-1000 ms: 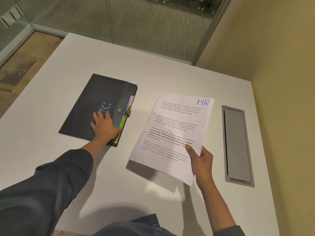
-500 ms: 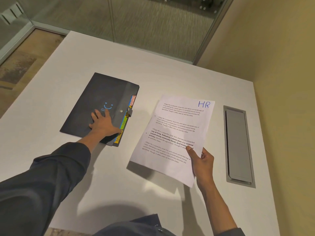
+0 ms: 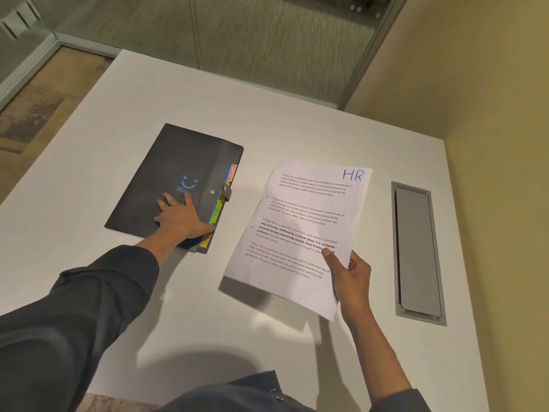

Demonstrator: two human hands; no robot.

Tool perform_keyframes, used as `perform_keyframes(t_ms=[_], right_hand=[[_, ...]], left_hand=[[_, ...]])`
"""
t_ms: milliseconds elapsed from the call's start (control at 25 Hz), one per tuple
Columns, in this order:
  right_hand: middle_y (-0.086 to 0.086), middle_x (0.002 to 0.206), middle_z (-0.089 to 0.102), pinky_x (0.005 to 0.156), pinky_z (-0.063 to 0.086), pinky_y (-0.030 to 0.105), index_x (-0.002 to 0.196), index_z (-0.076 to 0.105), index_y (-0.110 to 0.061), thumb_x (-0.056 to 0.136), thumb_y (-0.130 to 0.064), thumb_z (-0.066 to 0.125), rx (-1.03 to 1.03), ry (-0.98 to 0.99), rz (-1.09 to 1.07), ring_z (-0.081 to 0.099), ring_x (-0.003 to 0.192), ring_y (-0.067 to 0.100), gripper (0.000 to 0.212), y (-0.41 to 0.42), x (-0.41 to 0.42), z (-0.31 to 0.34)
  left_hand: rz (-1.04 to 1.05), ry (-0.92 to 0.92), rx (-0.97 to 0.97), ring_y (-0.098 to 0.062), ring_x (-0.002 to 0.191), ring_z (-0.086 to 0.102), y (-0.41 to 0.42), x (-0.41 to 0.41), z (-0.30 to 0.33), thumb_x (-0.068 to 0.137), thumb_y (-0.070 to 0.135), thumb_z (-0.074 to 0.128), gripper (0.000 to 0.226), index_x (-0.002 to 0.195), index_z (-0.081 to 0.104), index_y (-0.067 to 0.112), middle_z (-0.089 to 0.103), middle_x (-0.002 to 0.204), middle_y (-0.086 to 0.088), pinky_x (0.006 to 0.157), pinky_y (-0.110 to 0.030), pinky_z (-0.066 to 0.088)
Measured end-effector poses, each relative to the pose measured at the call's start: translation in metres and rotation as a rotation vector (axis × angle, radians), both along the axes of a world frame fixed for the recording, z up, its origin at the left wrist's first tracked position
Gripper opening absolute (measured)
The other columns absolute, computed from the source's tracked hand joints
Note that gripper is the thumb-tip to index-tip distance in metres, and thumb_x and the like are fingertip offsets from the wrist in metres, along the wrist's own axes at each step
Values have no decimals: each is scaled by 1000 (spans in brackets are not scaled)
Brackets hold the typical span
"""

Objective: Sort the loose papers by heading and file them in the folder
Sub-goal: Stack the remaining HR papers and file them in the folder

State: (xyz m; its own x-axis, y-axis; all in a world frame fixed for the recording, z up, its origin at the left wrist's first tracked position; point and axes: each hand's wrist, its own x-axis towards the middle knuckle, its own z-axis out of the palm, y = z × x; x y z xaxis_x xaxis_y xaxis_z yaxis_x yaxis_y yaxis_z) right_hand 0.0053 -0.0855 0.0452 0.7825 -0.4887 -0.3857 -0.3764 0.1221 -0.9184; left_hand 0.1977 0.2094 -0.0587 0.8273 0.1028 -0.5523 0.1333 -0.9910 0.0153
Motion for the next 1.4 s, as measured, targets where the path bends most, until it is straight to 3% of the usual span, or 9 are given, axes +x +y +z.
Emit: perform_keyframes(t_ms=[120, 320, 440, 680, 920, 1160, 1240, 1320, 1400], right_hand=[[3, 105, 76, 92, 56, 47, 112, 72, -10, 93, -8, 65, -3, -1, 1, 72, 99, 24, 21, 0, -1, 1], [3, 104, 76, 92, 56, 46, 111, 73, -10, 93, -7, 65, 2, -6, -1, 72, 98, 24, 20, -1, -2, 0], [3, 104, 76, 90, 57, 45, 111, 73, -10, 93, -8, 65, 4, -8, 6, 72, 97, 24, 20, 1, -3, 1], [3, 103, 76, 88, 58, 42, 112, 72, -10, 93, -9, 65, 4, -17, 19, 73, 96, 23, 20, 0, -6, 1], [2, 104, 76, 84, 55, 36, 111, 73, -9, 93, -9, 66, 3, -26, -21, 71, 100, 26, 20, -5, -12, 0], [2, 105, 76, 89, 55, 39, 113, 72, -8, 92, -8, 66, 5, -33, -37, 71, 101, 24, 21, -10, -14, -1], [2, 105, 76, 84, 55, 35, 112, 72, -9, 92, -8, 66, 4, -35, -33, 72, 98, 23, 21, -12, -14, -1], [3, 104, 76, 76, 53, 30, 112, 73, -9, 92, -9, 66, 6, -34, -29, 72, 92, 21, 20, -13, -13, -1], [5, 104, 76, 67, 52, 24, 111, 73, -8, 92, -9, 66, 1, -36, -18, 71, 85, 17, 20, -13, -11, -1]], left_hand=[[-28, -32, 38, -51, 143, 2, -7, -5, -5, 73, 72, 61, 118, 153, -4, 15, -5, 156, -31, 107, -58, 32], [-97, -36, 20, -52, 141, 14, -15, -10, 2, 84, 46, 60, 96, 152, 3, 10, 12, 153, -35, 108, -52, 34], [-176, -34, 72, -49, 142, 16, -14, -17, 5, 92, 49, 50, 87, 153, 3, 9, 14, 153, -33, 111, -49, 31], [-308, -31, 115, -42, 135, 38, 5, -22, 7, 92, 63, 40, 87, 152, 8, 10, 21, 153, -30, 103, -46, 42], [-329, 7, 90, -42, 134, 39, 5, -21, 11, 99, 53, 30, 73, 154, 1, 15, 23, 153, -27, 103, -47, 43], [-469, -95, 49, -30, 89, 65, -5, -27, 20, 102, 35, 38, 76, 147, -22, 38, 42, 136, -28, 69, -37, 55], [-493, -109, 51, -29, 84, 66, -5, -28, 18, 100, 36, 42, 72, 149, -10, 41, 36, 142, -26, 61, -34, 53], [-475, -117, 61, -27, 89, 64, -7, -29, 18, 100, 35, 41, 47, 145, 26, 35, 41, 138, -19, 69, -34, 56], [-444, -165, 82, -24, 89, 63, -13, -31, 14, 100, 35, 38, 29, 124, 52, 24, 53, 124, -12, 77, -36, 58]])
